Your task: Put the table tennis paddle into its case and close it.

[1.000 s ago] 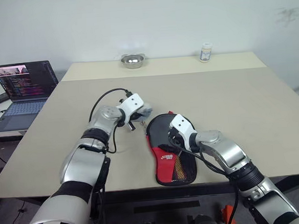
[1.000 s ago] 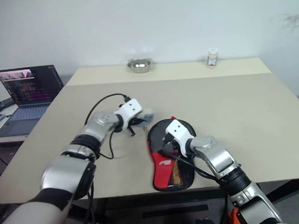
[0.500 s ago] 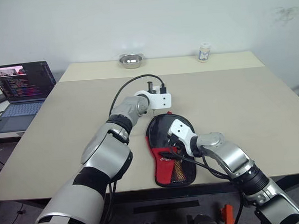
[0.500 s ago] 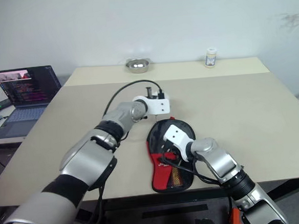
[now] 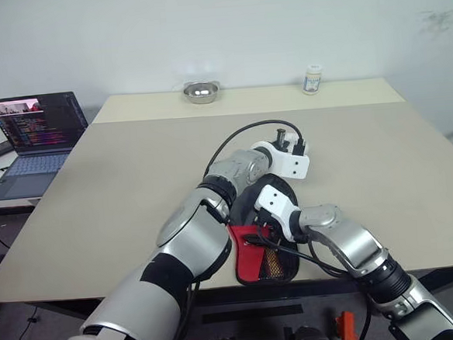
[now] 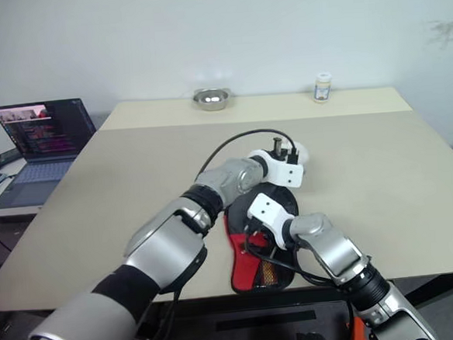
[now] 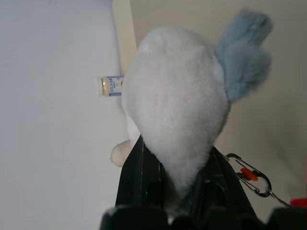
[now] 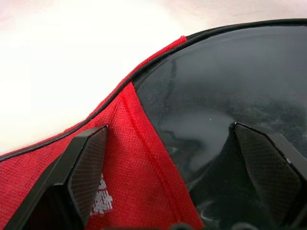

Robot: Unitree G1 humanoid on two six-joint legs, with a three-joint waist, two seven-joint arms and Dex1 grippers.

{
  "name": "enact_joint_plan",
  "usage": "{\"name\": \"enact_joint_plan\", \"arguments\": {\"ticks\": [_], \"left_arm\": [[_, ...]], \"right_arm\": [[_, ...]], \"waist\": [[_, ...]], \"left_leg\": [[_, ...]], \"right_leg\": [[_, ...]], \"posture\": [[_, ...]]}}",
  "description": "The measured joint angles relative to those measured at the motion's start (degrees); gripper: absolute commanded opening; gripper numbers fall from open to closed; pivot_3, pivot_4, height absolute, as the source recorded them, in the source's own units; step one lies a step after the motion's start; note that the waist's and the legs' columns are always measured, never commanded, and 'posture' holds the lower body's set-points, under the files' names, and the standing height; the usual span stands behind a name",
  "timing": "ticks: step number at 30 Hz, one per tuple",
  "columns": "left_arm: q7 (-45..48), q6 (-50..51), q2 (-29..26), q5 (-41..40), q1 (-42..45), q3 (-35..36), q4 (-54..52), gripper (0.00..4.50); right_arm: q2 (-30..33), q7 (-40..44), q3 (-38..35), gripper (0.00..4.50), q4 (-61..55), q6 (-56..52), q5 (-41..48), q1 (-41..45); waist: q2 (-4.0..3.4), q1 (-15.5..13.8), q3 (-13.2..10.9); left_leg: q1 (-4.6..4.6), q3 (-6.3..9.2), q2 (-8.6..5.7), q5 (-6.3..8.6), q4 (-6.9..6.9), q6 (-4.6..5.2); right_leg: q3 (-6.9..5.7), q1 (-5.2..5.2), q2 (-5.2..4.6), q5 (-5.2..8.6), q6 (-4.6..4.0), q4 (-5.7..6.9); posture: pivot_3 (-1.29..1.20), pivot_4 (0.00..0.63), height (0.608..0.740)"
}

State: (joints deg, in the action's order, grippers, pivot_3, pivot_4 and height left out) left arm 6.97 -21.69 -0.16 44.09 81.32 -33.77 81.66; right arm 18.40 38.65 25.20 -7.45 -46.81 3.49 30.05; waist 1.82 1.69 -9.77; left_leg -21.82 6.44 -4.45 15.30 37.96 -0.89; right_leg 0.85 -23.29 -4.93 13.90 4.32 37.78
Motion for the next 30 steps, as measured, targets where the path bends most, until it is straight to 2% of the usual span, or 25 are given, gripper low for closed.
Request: {"name": "enact_joint_plan", "arguments": {"ticks": [6, 11, 15, 22, 23, 30], "left_arm": [[4.27, -1.93, 2.58, -2.96, -0.08, 2.66, 0.00, 0.28], [6.62, -2.57, 2.54, -3.81, -0.19, 3.75, -0.03, 0.28], [10.43, -3.59, 2.80, -5.27, -0.72, 4.93, -0.35, 1.66], [15.76, -5.46, 3.25, -7.44, -1.34, 6.33, -1.00, 4.31], [16.59, -6.14, 3.22, -7.93, -1.62, 6.67, -1.33, 4.46], [16.21, -7.78, 2.50, -7.91, -2.05, 6.64, -2.06, 4.46]], "right_arm": [[-0.24, 0.00, 0.00, 4.50, 0.00, -0.17, -0.11, 0.08], [-0.77, 0.02, 0.01, 4.50, 0.76, -0.18, -0.11, 0.48], [-1.13, 0.02, 0.05, 4.50, 1.66, -0.18, -0.12, 0.84], [-1.63, 0.02, 0.07, 4.50, 3.01, -0.16, -0.13, 1.48], [-1.76, 0.03, 0.12, 4.50, 3.27, -0.16, -0.13, 1.78], [-2.12, 0.05, 0.32, 4.50, 4.47, 0.03, -0.15, 2.60]], "waist": [[-0.01, 0.00, 0.01], [-0.10, 0.03, 0.08], [-0.20, 0.10, 0.30], [-0.50, 0.19, 0.64], [-0.55, 0.24, 0.69], [-0.58, 0.35, 0.73]], "left_leg": [[0.01, -0.01, 0.00, 0.00, 0.00, 0.01], [0.04, -0.01, 0.01, 0.00, -0.01, 0.01], [0.08, -0.02, 0.01, 0.01, 0.00, 0.01], [0.15, -0.04, 0.02, 0.00, 0.00, 0.01], [0.16, -0.05, 0.03, 0.00, 0.00, 0.01], [0.25, -0.07, 0.04, 0.00, 0.00, 0.01]], "right_leg": [[0.00, 0.01, 0.00, -0.01, -0.01, -0.02], [0.01, 0.02, 0.00, 0.00, -0.01, 0.00], [0.01, 0.06, 0.00, 0.00, 0.00, 0.00], [0.03, 0.10, 0.00, 0.13, 0.22, 0.08], [0.03, 0.10, 0.00, 0.13, 0.22, 0.09], [0.05, 0.13, 0.02, 0.14, 0.24, 0.15]], "posture": [[0.00, 0.150, 0.740], [0.00, 0.150, 0.740], [0.00, 0.150, 0.740], [0.00, 0.150, 0.740], [0.00, 0.150, 0.740], [0.00, 0.150, 0.740]]}}
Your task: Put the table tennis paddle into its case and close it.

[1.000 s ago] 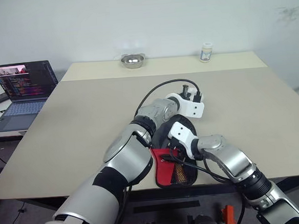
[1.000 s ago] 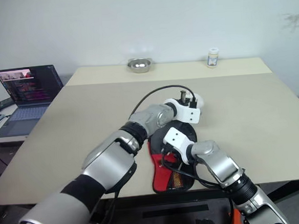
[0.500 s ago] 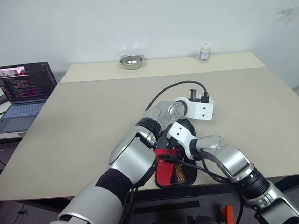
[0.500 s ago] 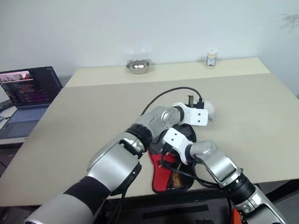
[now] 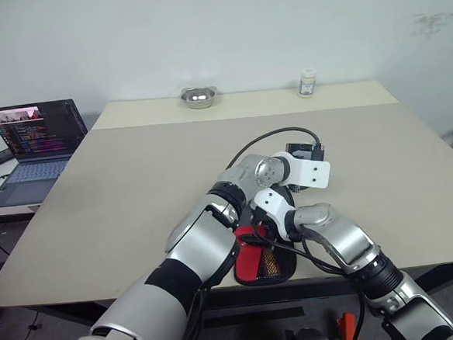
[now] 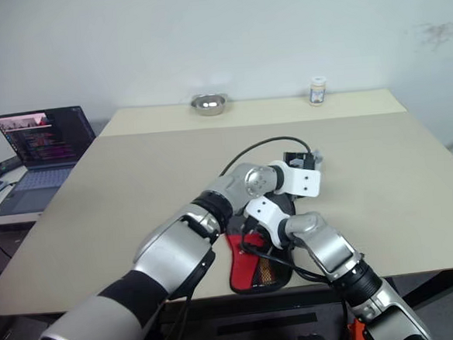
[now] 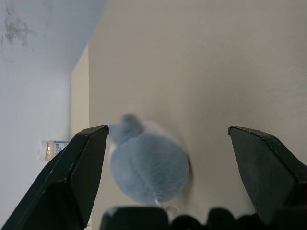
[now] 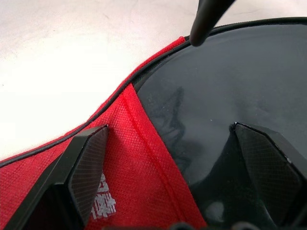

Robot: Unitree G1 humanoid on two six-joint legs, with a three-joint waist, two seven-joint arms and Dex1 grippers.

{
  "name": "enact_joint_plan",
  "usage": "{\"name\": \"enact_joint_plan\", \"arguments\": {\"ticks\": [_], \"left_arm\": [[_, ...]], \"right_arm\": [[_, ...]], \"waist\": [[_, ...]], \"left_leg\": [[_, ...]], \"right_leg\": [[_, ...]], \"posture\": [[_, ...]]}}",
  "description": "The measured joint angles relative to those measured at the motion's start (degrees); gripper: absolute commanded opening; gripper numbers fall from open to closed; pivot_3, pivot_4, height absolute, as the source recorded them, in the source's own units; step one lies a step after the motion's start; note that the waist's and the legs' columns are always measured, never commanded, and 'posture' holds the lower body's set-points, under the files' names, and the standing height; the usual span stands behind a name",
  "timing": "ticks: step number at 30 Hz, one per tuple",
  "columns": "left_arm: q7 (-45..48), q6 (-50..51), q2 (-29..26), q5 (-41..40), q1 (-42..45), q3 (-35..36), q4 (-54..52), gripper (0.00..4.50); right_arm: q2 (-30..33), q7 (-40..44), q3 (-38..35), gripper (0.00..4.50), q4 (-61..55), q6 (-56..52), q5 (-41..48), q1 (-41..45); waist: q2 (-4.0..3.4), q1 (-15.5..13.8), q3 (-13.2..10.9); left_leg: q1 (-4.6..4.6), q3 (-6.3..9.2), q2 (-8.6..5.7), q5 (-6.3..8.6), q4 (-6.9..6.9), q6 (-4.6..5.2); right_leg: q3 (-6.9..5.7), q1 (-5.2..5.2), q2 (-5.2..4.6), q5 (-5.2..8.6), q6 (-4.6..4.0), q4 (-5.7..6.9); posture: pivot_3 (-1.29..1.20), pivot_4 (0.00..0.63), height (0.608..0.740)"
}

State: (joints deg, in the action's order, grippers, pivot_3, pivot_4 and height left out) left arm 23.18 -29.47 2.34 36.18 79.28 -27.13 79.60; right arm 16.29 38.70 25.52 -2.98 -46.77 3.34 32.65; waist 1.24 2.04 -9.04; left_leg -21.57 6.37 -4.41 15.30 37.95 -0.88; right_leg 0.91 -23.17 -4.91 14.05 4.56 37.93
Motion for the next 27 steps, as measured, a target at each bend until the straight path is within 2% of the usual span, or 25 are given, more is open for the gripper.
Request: {"name": "enact_joint_plan", "arguments": {"ticks": [6, 12, 14, 17, 21, 24, 27], "left_arm": [[-1.09, -0.08, -1.85, -4.21, 0.38, 4.52, -0.25, 4.46], [0.11, 0.09, -11.79, -12.68, 4.54, 14.13, -2.48, 4.46], [2.12, 0.44, -13.49, -14.60, 4.41, 15.95, -2.56, 4.46], [13.36, 1.55, -15.36, -21.78, 1.94, 21.65, -3.40, 4.46], [32.45, 3.00, -18.48, -31.13, -5.73, 27.49, -5.75, 4.46], [38.32, 5.25, -19.14, -34.01, -10.43, 28.71, -7.63, 4.46], [42.67, 7.68, -19.73, -36.07, -14.48, 29.07, -10.85, 4.46]], "right_arm": [[-0.82, 0.11, -0.04, 4.50, 1.69, 0.39, 0.04, 0.98], [-1.39, 0.00, -1.23, 4.50, 1.83, -0.17, 0.35, 1.35], [-1.38, -0.05, -1.84, 4.50, 0.73, -1.31, 0.73, 1.45], [-1.35, -0.39, -3.23, 4.50, -3.49, -6.76, 2.58, 1.52], [-0.94, -1.27, -11.60, 4.50, -15.01, -17.77, 8.26, 2.79], [2.64, 0.02, -17.08, 4.50, -24.15, -25.05, 13.58, 4.24], [8.77, 2.09, -21.52, 4.50, -30.16, -29.85, 18.20, 4.31]], "waist": [[0.00, 0.50, -0.01], [0.00, 0.88, -0.02], [0.01, 0.71, -0.03], [-0.03, 0.70, -0.07], [-0.07, 0.99, -0.10], [-0.06, 0.89, -0.10], [-0.04, 0.41, -0.12]], "left_leg": [[0.05, 0.00, 0.03, -0.01, 0.00, -0.01], [0.06, 0.04, 0.01, -0.02, 0.00, -0.03], [-0.01, 0.05, -0.01, -0.02, 0.01, -0.02], [-0.28, 0.08, -0.01, -0.02, 0.02, -0.02], [-0.76, 0.07, -0.01, -0.03, 0.02, -0.04], [-1.31, 0.12, -0.05, -0.10, 0.12, -0.16], [-1.38, 0.12, -0.11, -0.02, 0.09, -0.02]], "right_leg": [[0.01, 0.00, 0.01, 0.00, 0.00, 0.05], [-0.01, 0.00, 0.01, 0.00, 0.01, 0.04], [-0.02, -0.01, 0.00, -0.01, 0.02, 0.03], [-0.04, -0.28, 0.00, -0.18, -0.27, 0.05], [-0.03, -0.80, -0.01, -0.21, -0.35, 0.05], [-0.08, -1.22, -0.04, -0.22, -0.37, 0.01], [-0.12, -1.21, -0.11, -0.22, -0.36, -0.14]], "posture": [[0.00, 0.150, 0.740], [0.00, 0.150, 0.740], [0.00, 0.150, 0.740], [0.00, 0.150, 0.740], [0.00, 0.150, 0.740], [0.00, 0.150, 0.740], [0.00, 0.150, 0.740]]}}
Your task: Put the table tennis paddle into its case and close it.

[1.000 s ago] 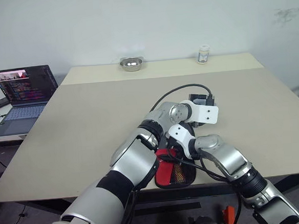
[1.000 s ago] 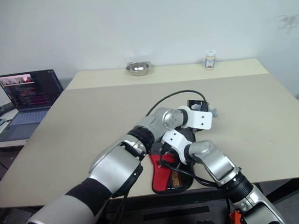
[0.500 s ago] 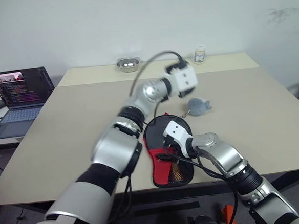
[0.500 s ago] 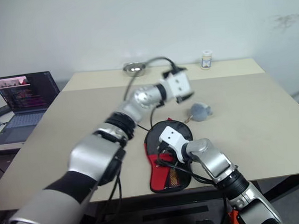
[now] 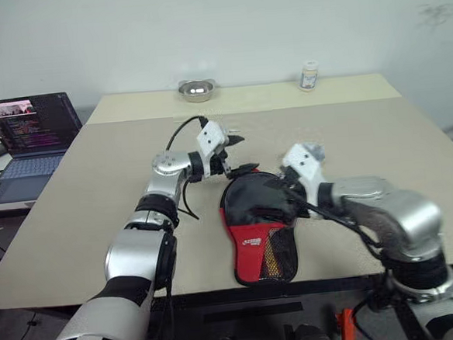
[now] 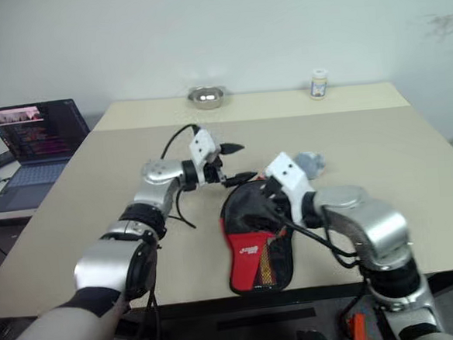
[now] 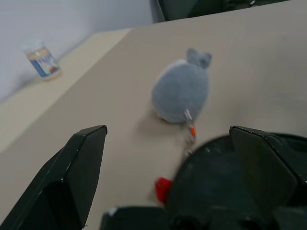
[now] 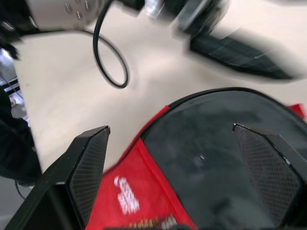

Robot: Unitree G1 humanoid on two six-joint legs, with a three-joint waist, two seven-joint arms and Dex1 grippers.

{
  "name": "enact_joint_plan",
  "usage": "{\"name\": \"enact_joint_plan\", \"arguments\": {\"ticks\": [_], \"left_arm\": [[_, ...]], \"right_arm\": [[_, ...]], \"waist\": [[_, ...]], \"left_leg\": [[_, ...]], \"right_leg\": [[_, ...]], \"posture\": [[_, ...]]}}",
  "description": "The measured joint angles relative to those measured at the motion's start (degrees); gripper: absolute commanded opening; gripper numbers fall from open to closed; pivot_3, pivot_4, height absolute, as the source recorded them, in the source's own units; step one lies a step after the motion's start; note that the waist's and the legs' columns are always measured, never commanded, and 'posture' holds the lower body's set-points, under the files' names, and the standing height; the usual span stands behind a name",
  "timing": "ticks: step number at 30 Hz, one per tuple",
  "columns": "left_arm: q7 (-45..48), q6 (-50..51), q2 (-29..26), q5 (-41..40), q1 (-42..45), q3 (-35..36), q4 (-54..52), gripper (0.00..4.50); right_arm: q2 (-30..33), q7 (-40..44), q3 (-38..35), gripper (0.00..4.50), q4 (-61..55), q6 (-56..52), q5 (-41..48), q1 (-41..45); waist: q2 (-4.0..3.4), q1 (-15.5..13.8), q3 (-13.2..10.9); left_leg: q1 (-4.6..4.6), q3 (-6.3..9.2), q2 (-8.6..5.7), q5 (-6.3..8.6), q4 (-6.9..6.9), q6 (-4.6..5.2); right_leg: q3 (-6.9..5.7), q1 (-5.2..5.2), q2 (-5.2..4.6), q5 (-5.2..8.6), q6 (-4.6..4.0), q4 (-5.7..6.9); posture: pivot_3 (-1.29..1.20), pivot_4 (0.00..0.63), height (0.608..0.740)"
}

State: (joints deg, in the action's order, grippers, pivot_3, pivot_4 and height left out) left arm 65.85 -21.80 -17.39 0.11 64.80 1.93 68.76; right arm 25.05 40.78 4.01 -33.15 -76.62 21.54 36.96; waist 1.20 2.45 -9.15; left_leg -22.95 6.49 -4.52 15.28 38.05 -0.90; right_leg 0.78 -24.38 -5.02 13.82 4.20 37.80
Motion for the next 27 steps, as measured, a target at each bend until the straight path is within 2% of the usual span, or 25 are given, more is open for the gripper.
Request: {"name": "enact_joint_plan", "arguments": {"ticks": [3, 7, 11, 16, 20, 27], "left_arm": [[3.62, 1.32, -0.17, -0.78, -4.05, -0.64, -4.66, 4.46], [5.85, 1.38, 0.40, -0.37, -9.18, -3.89, -8.28, 4.46], [7.22, 0.56, 1.17, 1.03, -11.95, -7.94, -12.50, 4.46], [5.51, 0.47, 1.97, 2.05, -12.49, -9.83, -12.70, 4.46], [4.38, 0.53, 2.02, 2.51, -13.30, -10.72, -12.63, 4.46], [3.41, 1.37, 1.80, 2.66, -13.97, -11.23, -13.04, 4.46]], "right_arm": [[6.34, 0.13, -3.93, 4.50, -0.40, -0.01, 1.03, 0.02], [10.39, -3.12, -6.33, 4.50, 6.42, 3.68, -1.32, 0.21], [10.57, -5.72, -4.45, 4.50, 18.07, 12.07, -4.98, 3.44], [9.73, -6.13, -0.12, 4.50, 36.57, 25.73, -10.56, 8.26], [6.48, -5.84, 1.81, 4.50, 52.85, 34.90, -13.76, 13.19], [1.77, -5.83, 2.46, 4.50, 73.79, 47.75, -17.68, 20.52]], "waist": [[0.00, -0.60, 0.00], [0.02, -0.62, -0.01], [0.02, -0.50, -0.01], [0.02, -0.55, -0.01], [0.02, -0.28, -0.01], [0.01, -0.18, -0.02]], "left_leg": [[0.05, -0.06, 0.00, 0.09, 0.00, 0.15], [0.16, -0.15, 0.04, 0.08, 0.00, 0.15], [0.27, -0.29, 0.07, 0.07, 0.02, 0.16], [0.35, -0.30, 0.07, 0.07, 0.02, 0.16], [0.36, -0.36, 0.08, 0.07, 0.01, 0.16], [0.34, -0.31, 0.08, 0.06, -0.01, 0.15]], "right_leg": [[0.02, 0.07, -0.01, 0.00, 0.00, -0.05], [0.07, 0.11, 0.00, 0.00, 0.00, 0.09], [0.15, 0.15, 0.00, -0.03, -0.04, 0.17], [0.15, 0.24, 0.01, -0.04, -0.05, 0.16], [0.20, 0.20, 0.01, -0.04, -0.05, 0.16], [0.18, 0.19, 0.01, -0.04, -0.06, 0.12]], "posture": [[0.00, 0.150, 0.740], [0.00, 0.150, 0.740], [0.00, 0.150, 0.740], [0.00, 0.150, 0.740], [0.00, 0.150, 0.740], [0.00, 0.150, 0.740]]}}
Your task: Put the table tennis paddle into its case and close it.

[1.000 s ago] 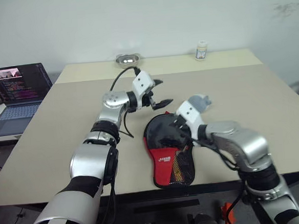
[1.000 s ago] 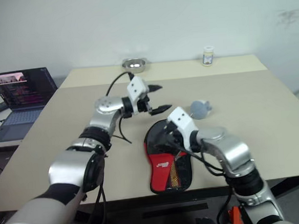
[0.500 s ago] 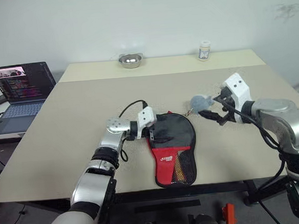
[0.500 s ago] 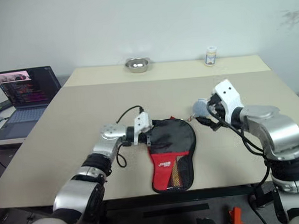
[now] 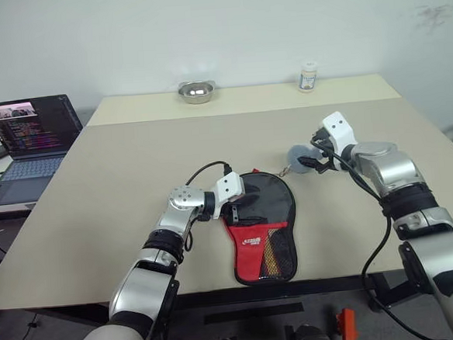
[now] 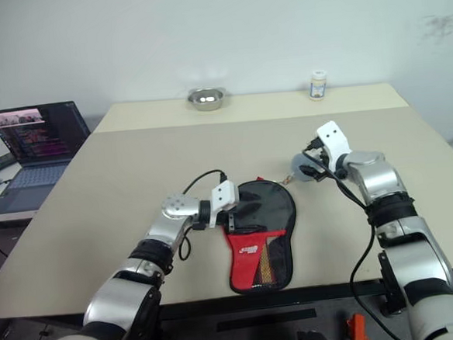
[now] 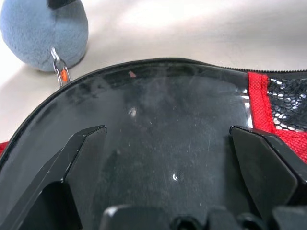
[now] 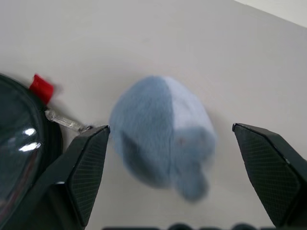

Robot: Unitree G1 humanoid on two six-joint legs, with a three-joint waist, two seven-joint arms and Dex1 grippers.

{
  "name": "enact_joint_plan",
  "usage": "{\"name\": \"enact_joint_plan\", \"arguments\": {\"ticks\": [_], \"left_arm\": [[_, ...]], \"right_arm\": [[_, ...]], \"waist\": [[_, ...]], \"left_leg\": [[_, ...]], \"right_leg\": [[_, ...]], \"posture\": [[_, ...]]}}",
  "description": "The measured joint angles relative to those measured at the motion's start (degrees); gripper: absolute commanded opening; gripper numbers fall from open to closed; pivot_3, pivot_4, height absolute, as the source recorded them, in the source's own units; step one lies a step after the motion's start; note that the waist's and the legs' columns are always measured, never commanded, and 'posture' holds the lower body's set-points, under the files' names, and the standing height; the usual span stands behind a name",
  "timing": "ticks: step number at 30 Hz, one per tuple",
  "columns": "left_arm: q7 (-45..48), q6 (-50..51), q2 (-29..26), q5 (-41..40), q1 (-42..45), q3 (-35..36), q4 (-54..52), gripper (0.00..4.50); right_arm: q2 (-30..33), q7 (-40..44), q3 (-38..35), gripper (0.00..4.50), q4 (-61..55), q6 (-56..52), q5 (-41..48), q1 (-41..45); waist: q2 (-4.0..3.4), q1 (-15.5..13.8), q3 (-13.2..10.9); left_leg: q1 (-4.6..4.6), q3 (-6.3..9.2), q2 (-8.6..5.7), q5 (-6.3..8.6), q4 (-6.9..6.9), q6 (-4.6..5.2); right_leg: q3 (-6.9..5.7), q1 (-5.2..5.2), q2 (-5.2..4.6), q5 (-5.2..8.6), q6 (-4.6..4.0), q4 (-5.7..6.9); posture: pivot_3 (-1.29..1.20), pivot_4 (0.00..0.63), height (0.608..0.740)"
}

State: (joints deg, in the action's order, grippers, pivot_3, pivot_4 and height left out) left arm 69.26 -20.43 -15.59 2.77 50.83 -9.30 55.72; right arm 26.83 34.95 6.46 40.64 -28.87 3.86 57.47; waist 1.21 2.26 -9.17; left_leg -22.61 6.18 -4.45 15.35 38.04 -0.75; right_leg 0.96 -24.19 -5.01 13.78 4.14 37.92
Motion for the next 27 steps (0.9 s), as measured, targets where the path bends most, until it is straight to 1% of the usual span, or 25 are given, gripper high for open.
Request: {"name": "enact_joint_plan", "arguments": {"ticks": [4, 7, 8, 9, 11, 12, 15, 17, 19, 21, 24, 27], "left_arm": [[0.00, 0.23, -0.22, 0.01, -0.37, -0.05, -0.82, 4.46], [0.02, 0.28, -0.37, 0.01, -0.45, -0.11, -0.98, 4.50], [0.10, 0.35, -0.36, -0.01, -0.47, -0.13, -0.98, 4.50], [0.18, 0.45, -0.36, -0.06, -0.48, -0.16, -0.97, 4.50], [0.51, 0.96, -0.35, -0.21, -0.48, -0.22, -0.87, 4.50], [0.92, 0.91, -0.34, -0.29, -0.45, -0.37, -0.45, 4.50], [1.42, -0.32, -0.29, -0.42, 0.00, -0.38, 1.35, 4.50], [1.82, -1.26, -0.12, -0.44, 0.75, -0.38, 3.25, 4.50], [2.79, -1.90, -0.01, -0.55, 1.15, -0.37, 4.59, 4.50], [3.38, -2.70, 0.09, -0.58, 1.34, -0.37, 5.76, 4.50], [3.62, -3.78, 0.44, -0.44, 1.75, -0.38, 7.16, 4.50], [2.96, -3.96, 1.32, -0.37, 2.14, -0.38, 8.29, 4.50]], "right_arm": [[-1.68, 0.04, 0.44, 4.50, 9.58, 4.85, -2.21, 2.97], [-2.59, 0.04, 0.33, 3.92, 13.88, 6.79, -2.65, 4.46], [-2.75, 0.04, 0.26, 3.61, 14.59, 7.25, -2.66, 4.68], [-2.90, 0.04, 0.19, 3.16, 15.04, 7.36, -2.66, 4.80], [-3.13, 0.04, -0.16, 2.51, 15.85, 7.76, -2.67, 5.02], [-3.20, 0.01, -0.26, 2.10, 15.99, 8.03, -2.69, 5.03], [-3.39, -0.09, -0.57, 1.15, 16.01, 8.31, -2.86, 5.05], [-3.47, -0.24, -0.63, 0.69, 15.98, 8.31, -3.07, 5.04], [-3.48, -0.33, -0.63, 0.33, 15.68, 8.17, -3.17, 5.02], [-3.47, -0.53, -0.63, 0.15, 14.65, 7.66, -3.40, 4.93], [-3.11, -0.92, -0.63, 0.15, 11.14, 6.00, -3.79, 4.11], [-1.37, -0.80, -0.59, 0.15, 4.07, 2.51, -4.31, 0.43]], "waist": [[-0.01, 0.12, 0.00], [-0.02, 0.16, 0.00], [-0.02, 0.16, 0.00], [-0.02, 0.16, 0.00], [-0.03, 0.16, 0.01], [-0.04, 0.17, 0.01], [-0.07, 0.18, 0.03], [-0.08, 0.18, 0.04], [-0.14, 0.19, 0.07], [-0.19, 0.19, 0.10], [-0.23, 0.17, 0.14], [-0.24, -0.44, 0.17]], "left_leg": [[0.00, -0.01, 0.00, 0.00, 0.00, -0.01], [0.01, 0.00, 0.00, 0.00, 0.00, -0.01], [0.01, 0.00, 0.00, 0.00, 0.00, -0.01], [0.01, 0.00, 0.00, 0.00, 0.00, -0.01], [0.01, 0.00, 0.00, 0.00, 0.00, -0.01], [0.02, 0.00, 0.00, 0.00, 0.00, -0.01], [0.05, 0.00, 0.00, 0.00, 0.00, -0.01], [0.07, 0.00, -0.01, 0.00, 0.00, 0.00], [0.09, -0.01, -0.01, 0.00, 0.00, 0.00], [0.09, 0.00, -0.01, 0.00, 0.00, 0.00], [0.11, 0.01, -0.01, 0.00, 0.00, 0.00], [0.11, 0.06, -0.03, 0.01, 0.02, 0.01]], "right_leg": [[0.02, 0.00, 0.00, 0.00, 0.00, 0.00], [0.02, -0.01, 0.00, 0.00, 0.00, 0.01], [0.02, -0.01, 0.00, 0.00, 0.00, 0.01], [0.02, -0.01, 0.00, 0.00, 0.00, 0.01], [0.03, 0.00, 0.00, 0.00, 0.00, 0.02], [0.03, 0.00, 0.00, 0.00, 0.00, 0.02], [0.03, 0.02, 0.00, 0.00, 0.00, 0.03], [0.03, 0.04, 0.00, 0.00, 0.00, 0.04], [0.03, 0.06, 0.00, 0.00, 0.00, 0.04], [0.02, 0.07, 0.00, 0.00, 0.00, 0.04], [0.01, 0.09, 0.00, 0.00, 0.00, 0.04], [-0.03, 0.14, -0.01, 0.00, 0.00, 0.03]], "posture": [[0.00, 0.150, 0.740], [0.00, 0.150, 0.740], [0.00, 0.150, 0.740], [0.00, 0.150, 0.740], [0.00, 0.150, 0.740], [0.00, 0.150, 0.740], [0.00, 0.150, 0.740], [0.00, 0.150, 0.740], [0.00, 0.150, 0.740], [0.00, 0.150, 0.740], [0.00, 0.150, 0.740], [0.00, 0.150, 0.740]]}}
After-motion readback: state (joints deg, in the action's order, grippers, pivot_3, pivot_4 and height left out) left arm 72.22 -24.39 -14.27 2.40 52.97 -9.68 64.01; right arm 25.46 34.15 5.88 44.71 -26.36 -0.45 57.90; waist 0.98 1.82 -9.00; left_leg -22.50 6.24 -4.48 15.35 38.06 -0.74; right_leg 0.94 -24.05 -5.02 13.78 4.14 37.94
